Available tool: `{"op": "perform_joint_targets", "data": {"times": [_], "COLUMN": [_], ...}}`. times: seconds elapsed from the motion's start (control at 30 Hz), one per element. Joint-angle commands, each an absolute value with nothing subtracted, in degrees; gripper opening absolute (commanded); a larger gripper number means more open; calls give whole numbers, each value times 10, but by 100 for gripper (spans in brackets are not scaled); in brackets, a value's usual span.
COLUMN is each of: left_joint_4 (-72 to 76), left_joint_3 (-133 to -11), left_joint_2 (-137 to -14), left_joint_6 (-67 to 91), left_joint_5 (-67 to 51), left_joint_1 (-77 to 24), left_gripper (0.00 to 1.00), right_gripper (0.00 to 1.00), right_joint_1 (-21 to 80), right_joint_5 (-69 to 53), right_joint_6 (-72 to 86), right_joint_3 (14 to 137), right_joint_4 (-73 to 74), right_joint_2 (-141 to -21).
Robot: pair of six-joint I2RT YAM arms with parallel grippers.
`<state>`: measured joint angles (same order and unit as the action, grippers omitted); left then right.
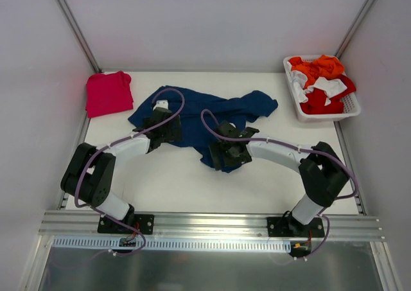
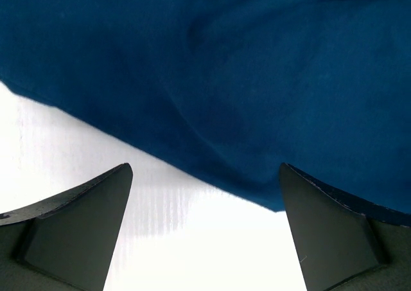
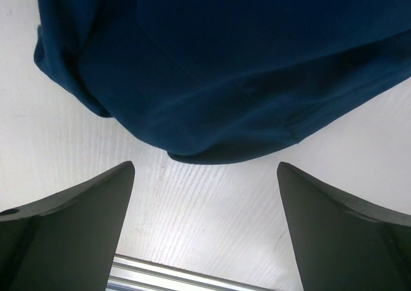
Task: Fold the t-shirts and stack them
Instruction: Flatten out the tshirt
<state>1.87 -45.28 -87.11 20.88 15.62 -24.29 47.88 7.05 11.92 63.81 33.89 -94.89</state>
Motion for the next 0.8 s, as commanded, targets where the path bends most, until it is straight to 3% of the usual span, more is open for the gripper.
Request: {"op": "perform_joint_targets", "data": {"times": [0.0,0.6,0.7,0.77], "left_joint_4": [26,-20,-24,-24], "left_joint_3": [-483,-548,-547,-543], "left_joint_2": [-889,-975,-972,-968], "left_joint_6": [207,215,217,221], "left_joint_5": [174,175,170,172], "left_joint_1": [-240,-204,-200,-199], "left_gripper": [99,99,99,97], "right_gripper": [98,97,92,79], "right_joint_1": [509,526,505,490], "right_joint_5": [69,75,64,58], "right_joint_6": [165,173,167,162], "right_joint_3": [622,660,668,668], "right_joint_4": [313,303,302,301], "right_joint_2": [-918,-1004,-1011,-1008]}}
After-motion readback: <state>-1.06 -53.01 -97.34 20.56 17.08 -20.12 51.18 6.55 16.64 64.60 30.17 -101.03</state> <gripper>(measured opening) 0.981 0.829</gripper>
